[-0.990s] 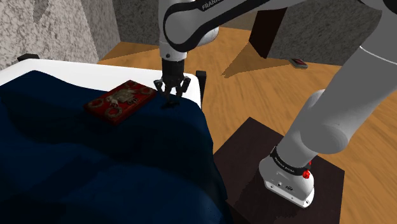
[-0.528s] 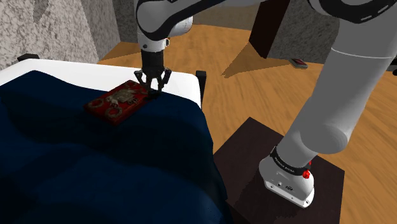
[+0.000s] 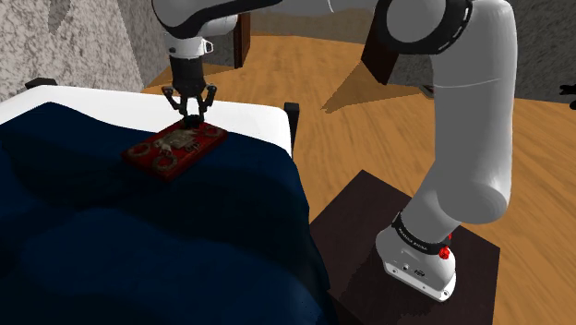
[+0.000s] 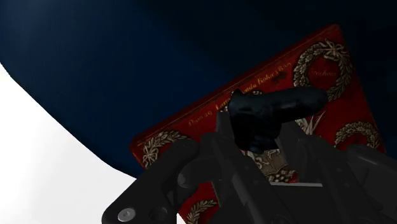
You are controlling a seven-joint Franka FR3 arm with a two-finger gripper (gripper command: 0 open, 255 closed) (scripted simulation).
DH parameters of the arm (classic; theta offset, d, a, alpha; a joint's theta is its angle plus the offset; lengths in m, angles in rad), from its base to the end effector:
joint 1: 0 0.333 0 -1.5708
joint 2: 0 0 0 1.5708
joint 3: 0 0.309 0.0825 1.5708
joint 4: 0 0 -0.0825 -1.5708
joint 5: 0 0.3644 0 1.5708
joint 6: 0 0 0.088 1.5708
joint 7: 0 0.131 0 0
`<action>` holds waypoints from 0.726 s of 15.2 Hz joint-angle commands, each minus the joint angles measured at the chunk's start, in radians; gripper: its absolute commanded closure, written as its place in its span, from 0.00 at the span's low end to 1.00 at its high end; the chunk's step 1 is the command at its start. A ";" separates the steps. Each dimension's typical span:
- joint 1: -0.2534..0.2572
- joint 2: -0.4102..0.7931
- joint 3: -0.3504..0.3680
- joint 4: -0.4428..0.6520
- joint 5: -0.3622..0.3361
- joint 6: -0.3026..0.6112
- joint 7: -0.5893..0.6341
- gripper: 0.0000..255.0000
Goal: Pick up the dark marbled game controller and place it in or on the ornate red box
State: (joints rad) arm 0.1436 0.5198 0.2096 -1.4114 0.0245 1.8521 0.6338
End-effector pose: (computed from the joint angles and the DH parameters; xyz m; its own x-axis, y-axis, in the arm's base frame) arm 0.6374 0.2133 0.3778 0.9448 -0.3002 -0.1311 -0.3098 -0.9489 -0.0603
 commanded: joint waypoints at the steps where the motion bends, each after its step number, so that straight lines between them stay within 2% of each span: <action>1: 0.017 0.102 -0.005 0.162 -0.016 -0.060 0.008 1.00; 3: 0.039 0.231 -0.012 0.380 -0.032 -0.150 0.012 1.00; 4: 0.054 0.316 -0.017 0.531 -0.041 -0.215 0.013 1.00; 5: 0.078 0.441 -0.023 0.756 -0.051 -0.313 0.014 1.00; 11: 0.064 0.401 -0.023 0.601 -0.047 -0.200 0.009 1.00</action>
State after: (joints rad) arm 0.2079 0.9192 0.1871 -0.7994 -0.0223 1.6391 0.6425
